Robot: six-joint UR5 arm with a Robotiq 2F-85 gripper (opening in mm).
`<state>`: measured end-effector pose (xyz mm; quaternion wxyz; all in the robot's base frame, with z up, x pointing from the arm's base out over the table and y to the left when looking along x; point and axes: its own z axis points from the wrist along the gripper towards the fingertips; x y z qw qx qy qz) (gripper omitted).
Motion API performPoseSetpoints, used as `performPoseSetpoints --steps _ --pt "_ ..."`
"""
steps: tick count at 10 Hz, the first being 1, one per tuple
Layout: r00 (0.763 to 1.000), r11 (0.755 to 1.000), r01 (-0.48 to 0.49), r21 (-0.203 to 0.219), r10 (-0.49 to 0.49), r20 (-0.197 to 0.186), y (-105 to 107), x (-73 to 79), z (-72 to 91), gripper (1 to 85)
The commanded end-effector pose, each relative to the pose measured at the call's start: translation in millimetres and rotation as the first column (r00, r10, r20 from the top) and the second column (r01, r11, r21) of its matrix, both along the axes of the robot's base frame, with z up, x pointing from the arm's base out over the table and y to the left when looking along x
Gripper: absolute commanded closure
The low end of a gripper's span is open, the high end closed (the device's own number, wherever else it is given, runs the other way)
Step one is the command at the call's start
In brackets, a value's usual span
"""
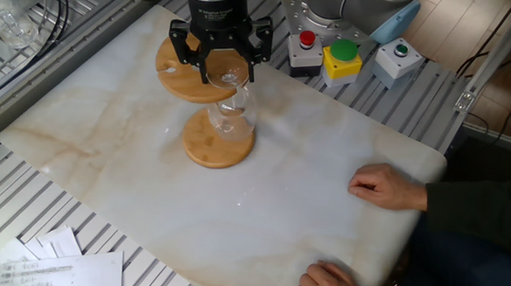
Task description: Put the glass cup onto the shelf
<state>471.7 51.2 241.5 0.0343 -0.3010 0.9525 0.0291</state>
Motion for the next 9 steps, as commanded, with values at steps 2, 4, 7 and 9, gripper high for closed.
performPoseSetpoints --steps 2,4,7,9 --pt "1.000 0.999 -0.012 -0.032 0.012 -0.005 7.8 4.6 11.4 56.0" --pt "1.000 1.000 -0.025 0.001 0.025 0.002 14.8 8.0 9.6 37.0" --pt "0.998 0.998 -0.060 -0.007 0.060 0.014 12.4 11.5 8.0 29.3" --pt "0.996 0.996 -0.084 -0.015 0.084 0.008 8.3 10.1 5.2 20.7"
